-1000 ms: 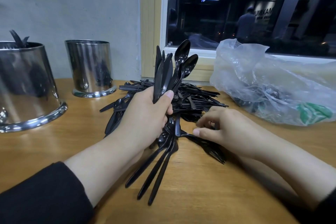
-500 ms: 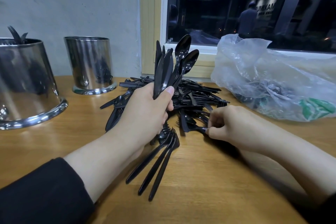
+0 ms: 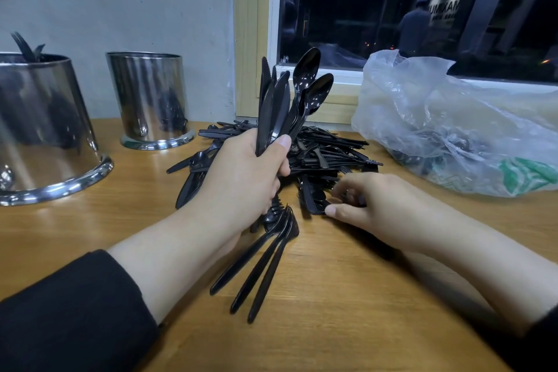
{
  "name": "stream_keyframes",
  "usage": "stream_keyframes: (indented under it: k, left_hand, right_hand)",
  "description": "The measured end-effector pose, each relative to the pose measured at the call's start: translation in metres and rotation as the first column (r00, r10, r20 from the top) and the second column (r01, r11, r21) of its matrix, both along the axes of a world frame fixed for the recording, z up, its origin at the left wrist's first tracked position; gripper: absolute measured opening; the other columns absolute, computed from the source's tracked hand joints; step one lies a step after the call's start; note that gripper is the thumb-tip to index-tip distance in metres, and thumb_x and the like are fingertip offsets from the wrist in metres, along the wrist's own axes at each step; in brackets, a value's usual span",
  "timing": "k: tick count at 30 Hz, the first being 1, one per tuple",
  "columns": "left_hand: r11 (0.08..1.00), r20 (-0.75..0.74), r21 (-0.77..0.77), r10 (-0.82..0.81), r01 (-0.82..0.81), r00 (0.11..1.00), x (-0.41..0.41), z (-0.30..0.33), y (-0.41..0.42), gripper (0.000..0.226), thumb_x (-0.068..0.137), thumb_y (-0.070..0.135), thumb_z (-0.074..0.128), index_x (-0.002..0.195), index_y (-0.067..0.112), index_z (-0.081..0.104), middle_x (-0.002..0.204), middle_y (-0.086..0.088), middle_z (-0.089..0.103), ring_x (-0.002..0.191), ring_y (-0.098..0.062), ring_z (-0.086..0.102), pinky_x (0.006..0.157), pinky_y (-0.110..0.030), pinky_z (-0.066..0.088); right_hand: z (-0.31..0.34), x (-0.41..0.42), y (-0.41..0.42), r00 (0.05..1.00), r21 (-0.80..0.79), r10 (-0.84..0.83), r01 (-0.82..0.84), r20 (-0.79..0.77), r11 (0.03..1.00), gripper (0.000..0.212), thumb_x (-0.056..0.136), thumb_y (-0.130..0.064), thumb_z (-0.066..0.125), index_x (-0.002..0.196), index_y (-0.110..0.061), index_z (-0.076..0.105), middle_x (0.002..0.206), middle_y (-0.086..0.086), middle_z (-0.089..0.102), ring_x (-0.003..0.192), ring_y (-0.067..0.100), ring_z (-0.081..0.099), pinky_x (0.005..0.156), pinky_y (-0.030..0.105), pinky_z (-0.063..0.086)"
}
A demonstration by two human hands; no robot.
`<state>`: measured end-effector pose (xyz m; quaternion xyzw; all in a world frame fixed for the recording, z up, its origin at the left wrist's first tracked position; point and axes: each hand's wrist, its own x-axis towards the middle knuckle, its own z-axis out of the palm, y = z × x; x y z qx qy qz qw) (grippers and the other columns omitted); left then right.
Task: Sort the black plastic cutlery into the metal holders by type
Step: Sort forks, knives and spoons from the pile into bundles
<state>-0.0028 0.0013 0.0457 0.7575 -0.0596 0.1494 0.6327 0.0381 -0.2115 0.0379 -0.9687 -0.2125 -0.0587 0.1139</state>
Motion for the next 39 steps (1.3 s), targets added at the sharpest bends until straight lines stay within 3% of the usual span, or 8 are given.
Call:
stream_keyframes:
  k: [3, 9, 18, 23, 26, 32, 36, 39]
  left_hand:
    - [1.0, 0.0, 0.0, -0.004, 0.004, 1.0, 0.0, -0.001, 0.0, 0.032, 0.105, 0.035, 0.052, 0.087, 0.009, 0.057, 0.075, -0.013, 0.055, 0.051, -0.019, 0.041, 0.045, -0.032, 0.036]
    - [1.0, 0.012, -0.003, -0.005, 0.005, 1.0, 0.002, -0.002, 0.0, 0.031, 0.105, 0.035, 0.053, 0.089, 0.009, 0.058, 0.077, -0.014, 0.057, 0.054, -0.021, 0.043, 0.044, -0.032, 0.037]
    - [1.0, 0.012, -0.001, -0.001, 0.001, 1.0, 0.002, -0.002, 0.001, 0.03, 0.105, 0.036, 0.053, 0.086, 0.012, 0.058, 0.075, -0.012, 0.057, 0.052, -0.018, 0.043, 0.045, -0.032, 0.037]
    - [1.0, 0.007, 0.014, 0.01, -0.01, 1.0, 0.0, -0.001, 0.001, 0.036, 0.105, 0.037, 0.052, 0.081, 0.011, 0.057, 0.063, -0.009, 0.051, 0.044, -0.015, 0.04, 0.044, -0.031, 0.037]
    - [0.999, 0.01, 0.042, 0.018, -0.018, 1.0, -0.001, 0.0, 0.0, 0.038, 0.105, 0.038, 0.052, 0.08, 0.01, 0.057, 0.06, -0.009, 0.049, 0.044, -0.017, 0.039, 0.046, -0.033, 0.037]
    - [0.99, 0.042, 0.115, 0.072, -0.077, 0.996, 0.0, -0.001, 0.001, 0.038, 0.105, 0.037, 0.051, 0.076, 0.014, 0.057, 0.055, 0.002, 0.054, 0.044, -0.013, 0.046, 0.047, -0.028, 0.042]
    - [0.972, 0.118, 0.206, 0.09, -0.113, 0.989, 0.002, -0.001, 0.003, 0.032, 0.105, 0.033, 0.052, 0.076, 0.021, 0.058, 0.065, 0.007, 0.063, 0.059, -0.006, 0.06, 0.061, -0.026, 0.055]
    - [0.93, 0.139, 0.344, 0.083, -0.127, 0.987, -0.001, 0.0, 0.003, 0.035, 0.105, 0.035, 0.051, 0.074, 0.02, 0.059, 0.07, 0.008, 0.066, 0.061, -0.002, 0.059, 0.057, -0.012, 0.044]
  right_hand:
    - [-0.005, 0.003, 0.005, 0.994, 0.026, 0.047, -0.049, 0.097, 0.998, 0.037, 0.096, -0.054, 0.055, 0.128, -0.037, 0.057, 0.1, -0.016, 0.051, 0.087, 0.006, 0.052, 0.078, 0.027, 0.045]
    - [-0.014, 0.001, 0.017, 0.99, -0.019, 0.126, -0.125, 0.069, 0.992, 0.033, 0.099, -0.045, 0.056, 0.13, -0.037, 0.062, 0.116, -0.011, 0.053, 0.109, 0.015, 0.057, 0.095, 0.039, 0.049]
    - [-0.005, 0.004, 0.012, 0.979, 0.115, 0.029, -0.053, 0.202, 0.992, 0.013, 0.094, -0.025, 0.066, 0.099, -0.023, 0.078, 0.097, -0.009, 0.067, 0.087, 0.011, 0.061, 0.077, 0.023, 0.042]
    - [0.017, 0.002, -0.001, 0.955, 0.251, -0.119, 0.049, 0.272, 0.967, 0.014, 0.089, -0.015, 0.068, 0.094, -0.026, 0.075, 0.079, -0.012, 0.064, 0.079, 0.013, 0.063, 0.071, 0.03, 0.049]
    - [0.024, 0.003, -0.01, 0.931, 0.353, -0.169, 0.047, 0.324, 0.934, 0.018, 0.09, -0.012, 0.064, 0.094, -0.029, 0.069, 0.077, -0.017, 0.059, 0.076, 0.006, 0.06, 0.062, 0.019, 0.042]
    - [0.028, 0.003, -0.016, 0.859, 0.49, -0.14, -0.14, 0.492, 0.86, 0.018, 0.097, -0.014, 0.061, 0.108, -0.026, 0.069, 0.083, -0.023, 0.055, 0.073, -0.001, 0.055, 0.064, 0.006, 0.036]
    - [0.029, -0.002, -0.013, 0.825, 0.528, -0.061, -0.301, 0.562, 0.794, 0.02, 0.097, -0.013, 0.065, 0.109, -0.027, 0.068, 0.089, -0.015, 0.062, 0.074, 0.005, 0.057, 0.068, 0.008, 0.039]
    - [0.025, -0.003, -0.009, 0.818, 0.524, 0.005, -0.373, 0.575, 0.765, 0.021, 0.096, -0.012, 0.067, 0.11, -0.027, 0.067, 0.091, -0.002, 0.065, 0.076, 0.011, 0.058, 0.07, 0.016, 0.044]
